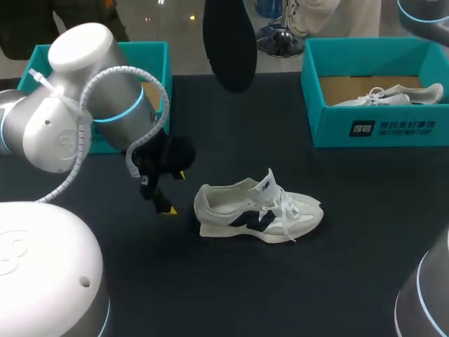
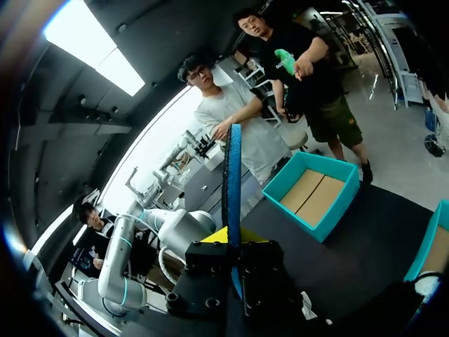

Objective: Take the shoe out of the shoebox, open the shoe tongue, remove and reinsert the insole, then place the shoe into the shoebox

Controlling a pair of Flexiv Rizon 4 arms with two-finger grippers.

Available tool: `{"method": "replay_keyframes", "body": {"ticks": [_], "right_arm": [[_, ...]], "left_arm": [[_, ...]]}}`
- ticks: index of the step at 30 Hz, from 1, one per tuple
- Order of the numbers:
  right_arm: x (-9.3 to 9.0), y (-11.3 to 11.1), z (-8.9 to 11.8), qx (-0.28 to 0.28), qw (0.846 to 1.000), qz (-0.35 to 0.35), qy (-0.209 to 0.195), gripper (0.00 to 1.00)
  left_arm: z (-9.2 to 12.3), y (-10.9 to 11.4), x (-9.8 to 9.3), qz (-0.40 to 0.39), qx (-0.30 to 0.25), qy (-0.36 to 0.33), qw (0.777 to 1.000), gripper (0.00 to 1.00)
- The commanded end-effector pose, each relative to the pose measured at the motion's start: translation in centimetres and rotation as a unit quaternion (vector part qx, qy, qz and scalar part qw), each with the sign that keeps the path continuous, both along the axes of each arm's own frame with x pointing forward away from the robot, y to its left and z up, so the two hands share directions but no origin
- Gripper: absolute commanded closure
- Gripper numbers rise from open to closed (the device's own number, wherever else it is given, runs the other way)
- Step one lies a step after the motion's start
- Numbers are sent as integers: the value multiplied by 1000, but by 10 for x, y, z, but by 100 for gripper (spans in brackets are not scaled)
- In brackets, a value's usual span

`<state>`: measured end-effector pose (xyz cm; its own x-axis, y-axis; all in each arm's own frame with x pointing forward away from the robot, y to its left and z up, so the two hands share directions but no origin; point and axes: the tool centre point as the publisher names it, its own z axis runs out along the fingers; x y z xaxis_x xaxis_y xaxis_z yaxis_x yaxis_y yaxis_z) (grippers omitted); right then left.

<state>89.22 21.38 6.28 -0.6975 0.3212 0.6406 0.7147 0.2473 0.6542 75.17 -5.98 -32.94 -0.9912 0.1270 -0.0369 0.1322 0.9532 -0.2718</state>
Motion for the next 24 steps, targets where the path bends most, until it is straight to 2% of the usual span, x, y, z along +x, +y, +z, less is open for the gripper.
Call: {"method": "replay_keyframes", "body": {"ticks": [1, 16, 24], "right_arm": [[2, 2, 1, -4, 1000, 0, 1, 100], [2, 2, 1, -4, 1000, 0, 1, 100], [2, 2, 1, -4, 1000, 0, 1, 100]], "left_arm": [[0, 1, -1, 0, 0, 0, 1000, 0], [0, 1, -1, 0, 0, 0, 1000, 0], [16, -12, 5, -2, -6, 6, 1000, 0]]}}
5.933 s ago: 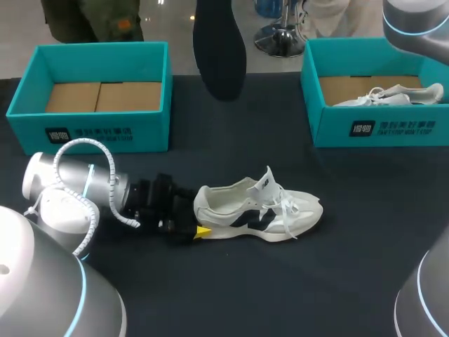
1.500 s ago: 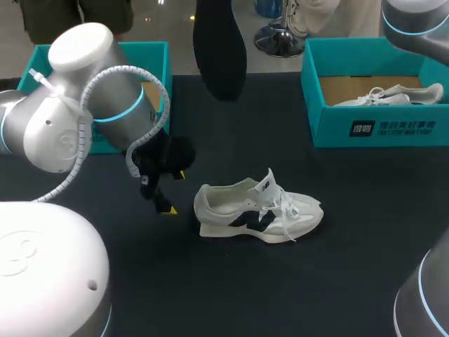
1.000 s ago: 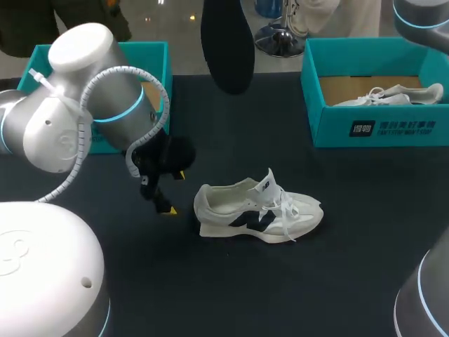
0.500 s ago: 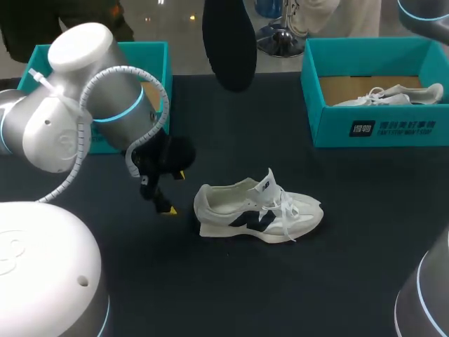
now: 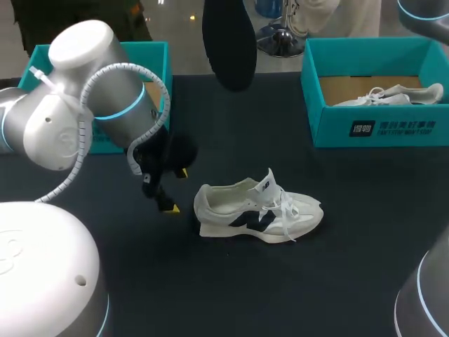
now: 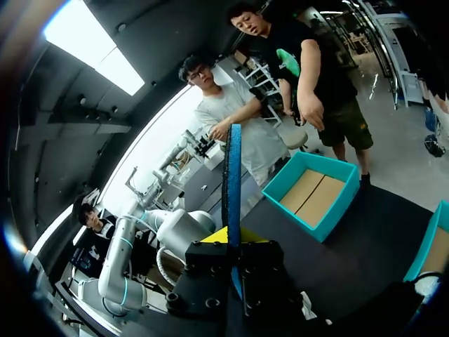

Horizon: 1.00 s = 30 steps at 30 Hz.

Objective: Take the shoe out of the shoebox, open the shoe tongue, remove and reinsert the insole, then place the shoe into the shoebox

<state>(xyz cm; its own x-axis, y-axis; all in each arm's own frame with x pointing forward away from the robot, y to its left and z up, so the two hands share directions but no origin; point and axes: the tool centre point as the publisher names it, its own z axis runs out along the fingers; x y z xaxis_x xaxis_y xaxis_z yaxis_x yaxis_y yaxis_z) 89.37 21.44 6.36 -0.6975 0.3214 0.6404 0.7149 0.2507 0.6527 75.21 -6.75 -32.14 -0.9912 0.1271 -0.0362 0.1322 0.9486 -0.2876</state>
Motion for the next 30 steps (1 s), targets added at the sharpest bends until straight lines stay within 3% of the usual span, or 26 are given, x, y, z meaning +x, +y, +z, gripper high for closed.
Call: {"method": "replay_keyframes", "body": {"ticks": [1, 6, 19, 30], "right_arm": [[1, 1, 0, -2, 1000, -1, 1, 100], [1, 1, 0, -2, 1000, -1, 1, 100], [1, 1, 0, -2, 1000, -1, 1, 100], [0, -20, 25, -17, 1000, -12, 4, 100]], "left_arm": [[10, -7, 6, -1, -1, 4, 1000, 0], [16, -22, 13, 2, -12, 5, 1000, 0], [-5, -63, 32, 7, -13, 39, 999, 0], [-16, -90, 34, -1, 11, 42, 999, 0]]}}
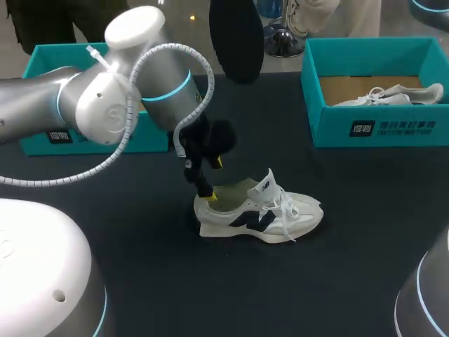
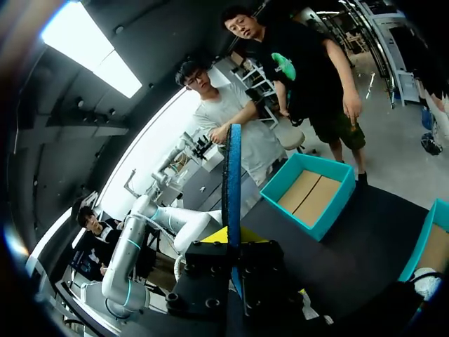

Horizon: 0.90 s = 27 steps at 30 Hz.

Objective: Take the shoe out of the shoebox, open the shoe tongue, remove and reinsert the insole, then place the shoe into the shoebox

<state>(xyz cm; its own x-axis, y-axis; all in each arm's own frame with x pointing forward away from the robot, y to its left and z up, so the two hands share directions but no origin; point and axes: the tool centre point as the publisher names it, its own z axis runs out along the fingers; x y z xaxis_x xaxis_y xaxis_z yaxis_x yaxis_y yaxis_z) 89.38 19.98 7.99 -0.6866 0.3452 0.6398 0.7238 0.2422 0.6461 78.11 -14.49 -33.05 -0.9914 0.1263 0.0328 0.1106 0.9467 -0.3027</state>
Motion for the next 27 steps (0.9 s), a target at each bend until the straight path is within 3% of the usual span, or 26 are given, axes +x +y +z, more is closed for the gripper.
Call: {"method": "replay_keyframes", "body": {"ticks": [1, 20, 21, 22, 23, 27], "right_arm": [[0, -7, 11, -13, 1000, -1, 2, 100], [4, -13, 16, -18, 1000, -6, 1, 100], [4, -13, 16, -18, 1000, -6, 1, 100], [4, -13, 16, -18, 1000, -6, 1, 100], [4, -13, 16, -18, 1000, -6, 1, 100], [4, -13, 16, -18, 1000, -6, 1, 100]], "left_arm": [[-9, -14, 5, -2, 16, 9, 1000, 0], [-45, -31, 14, 6, 39, 21, 999, 0], [-47, -32, 14, 5, 41, 25, 999, 10], [-48, -33, 15, 4, 40, 26, 999, 67], [-49, -33, 15, 4, 41, 26, 999, 100], [-53, -33, 14, 0, 43, 28, 999, 100]]}}
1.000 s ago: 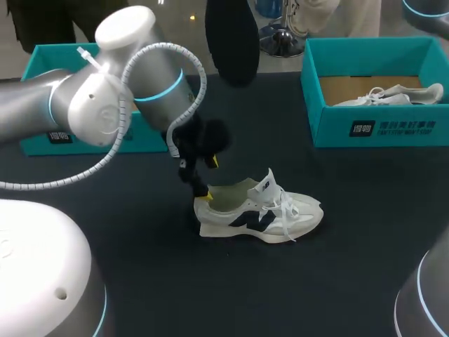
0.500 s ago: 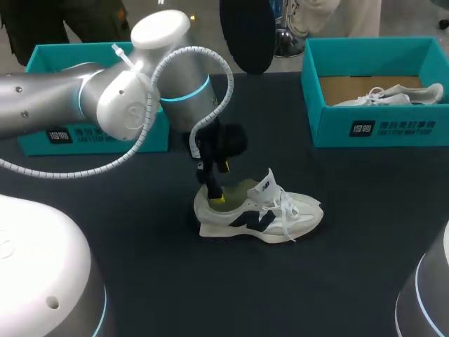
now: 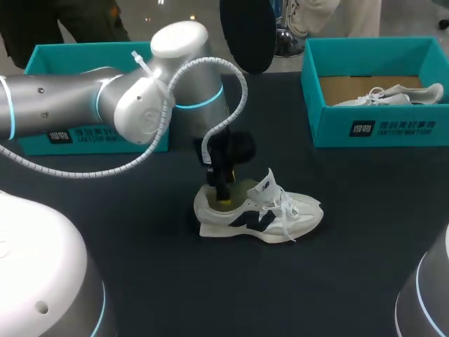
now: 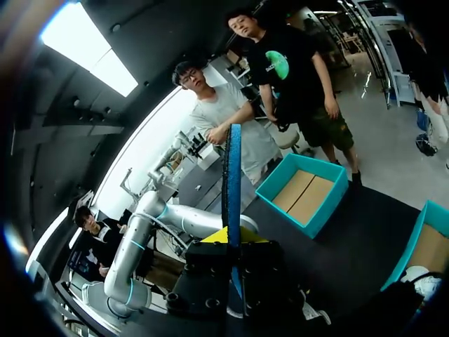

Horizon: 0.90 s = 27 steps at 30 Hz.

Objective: Take the shoe out of the shoebox, open the shoe tongue, remove and reinsert the insole, then place the shoe into the shoebox

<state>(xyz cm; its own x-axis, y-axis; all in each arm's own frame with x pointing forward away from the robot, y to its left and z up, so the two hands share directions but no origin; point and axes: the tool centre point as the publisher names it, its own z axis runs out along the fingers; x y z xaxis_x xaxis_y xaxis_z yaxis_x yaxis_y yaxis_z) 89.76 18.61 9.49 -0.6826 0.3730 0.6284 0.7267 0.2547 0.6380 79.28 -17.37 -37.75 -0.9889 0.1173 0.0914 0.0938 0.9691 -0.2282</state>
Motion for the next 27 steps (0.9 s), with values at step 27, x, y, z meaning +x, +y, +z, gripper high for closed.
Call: {"method": "replay_keyframes", "body": {"ticks": [27], "right_arm": [[1, 1, 1, -2, 1000, 0, 1, 100]], "left_arm": [[-3, 1, 4, -72, -21, 39, 996, 100]]}}
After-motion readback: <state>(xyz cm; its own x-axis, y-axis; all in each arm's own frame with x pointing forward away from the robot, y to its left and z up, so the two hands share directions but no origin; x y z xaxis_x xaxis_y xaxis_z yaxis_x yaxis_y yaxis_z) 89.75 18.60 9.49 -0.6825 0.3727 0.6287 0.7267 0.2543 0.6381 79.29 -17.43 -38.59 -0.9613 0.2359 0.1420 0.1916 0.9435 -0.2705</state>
